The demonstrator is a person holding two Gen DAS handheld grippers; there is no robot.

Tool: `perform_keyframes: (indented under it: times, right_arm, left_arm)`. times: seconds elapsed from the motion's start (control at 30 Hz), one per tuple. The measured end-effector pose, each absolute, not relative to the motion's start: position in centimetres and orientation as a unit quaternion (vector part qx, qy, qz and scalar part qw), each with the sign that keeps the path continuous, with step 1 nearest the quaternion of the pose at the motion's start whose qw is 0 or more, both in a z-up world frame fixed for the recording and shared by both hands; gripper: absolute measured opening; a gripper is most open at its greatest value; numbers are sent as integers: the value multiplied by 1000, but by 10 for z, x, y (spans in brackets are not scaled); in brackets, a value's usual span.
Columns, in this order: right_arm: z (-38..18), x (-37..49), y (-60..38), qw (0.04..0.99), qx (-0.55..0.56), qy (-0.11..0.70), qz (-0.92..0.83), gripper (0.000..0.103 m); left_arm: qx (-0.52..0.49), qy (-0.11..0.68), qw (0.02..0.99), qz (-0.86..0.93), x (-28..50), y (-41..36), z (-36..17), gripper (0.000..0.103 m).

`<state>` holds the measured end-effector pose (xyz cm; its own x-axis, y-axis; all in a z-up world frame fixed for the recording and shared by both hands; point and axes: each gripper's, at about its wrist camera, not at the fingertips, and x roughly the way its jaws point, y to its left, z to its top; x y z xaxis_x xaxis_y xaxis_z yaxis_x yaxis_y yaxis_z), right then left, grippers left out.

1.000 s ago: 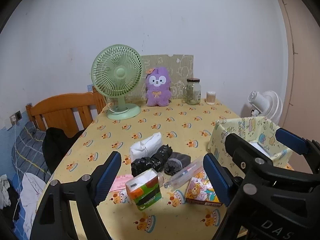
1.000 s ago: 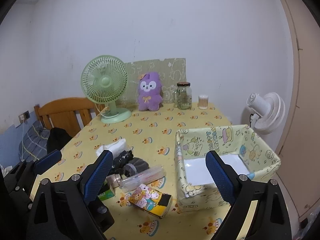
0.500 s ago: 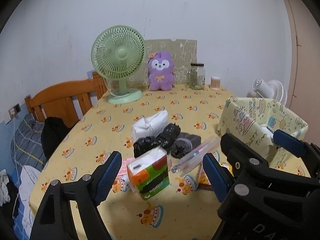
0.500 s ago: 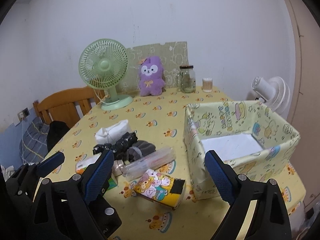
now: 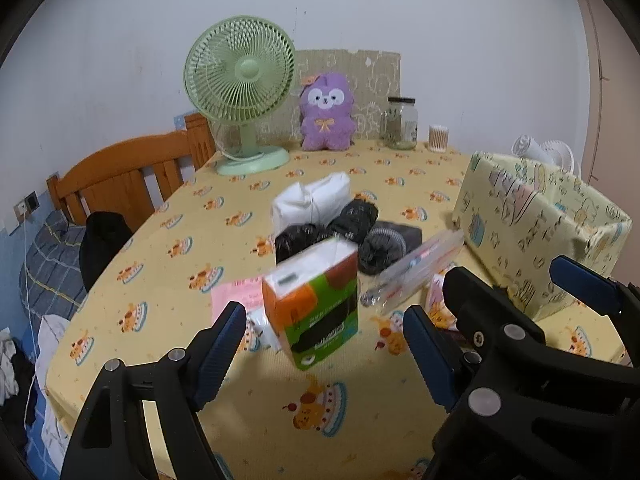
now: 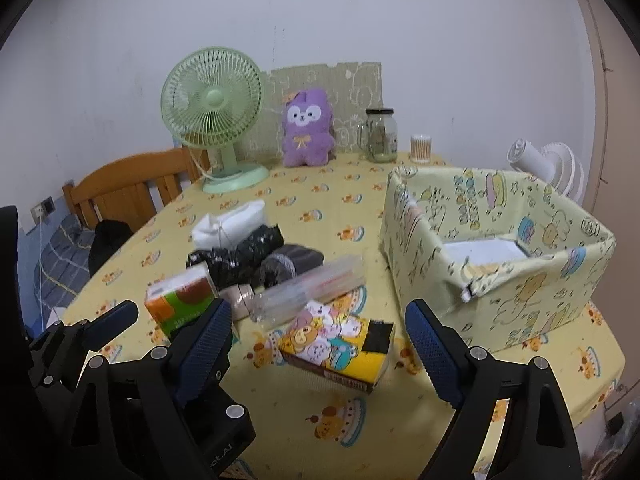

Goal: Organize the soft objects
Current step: 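Move both tools forward toward the tissue pack and cartoon pack, then grasp the yellow cartoon pack with the right tool while the left tool grasps the orange-green tissue pack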

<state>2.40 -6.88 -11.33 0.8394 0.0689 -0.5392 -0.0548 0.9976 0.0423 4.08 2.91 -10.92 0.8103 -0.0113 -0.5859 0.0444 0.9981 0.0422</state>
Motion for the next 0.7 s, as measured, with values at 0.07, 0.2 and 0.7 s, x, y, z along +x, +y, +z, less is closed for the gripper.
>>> perform_keyframes:
  times: [0.07, 0.2, 0.7]
  right_arm:
    - [-119, 27, -68, 957, 13, 289, 31, 90]
    - [-130, 34, -69, 951, 22, 308, 21, 90]
    - [-156, 57, -75, 934, 37, 356, -8, 90]
  left_arm:
    - [29, 311, 950, -11, 42, 29, -113, 82]
    - [38, 315, 948, -1, 47, 29, -122, 79]
    - [57, 347, 936, -14, 72, 28, -142, 58]
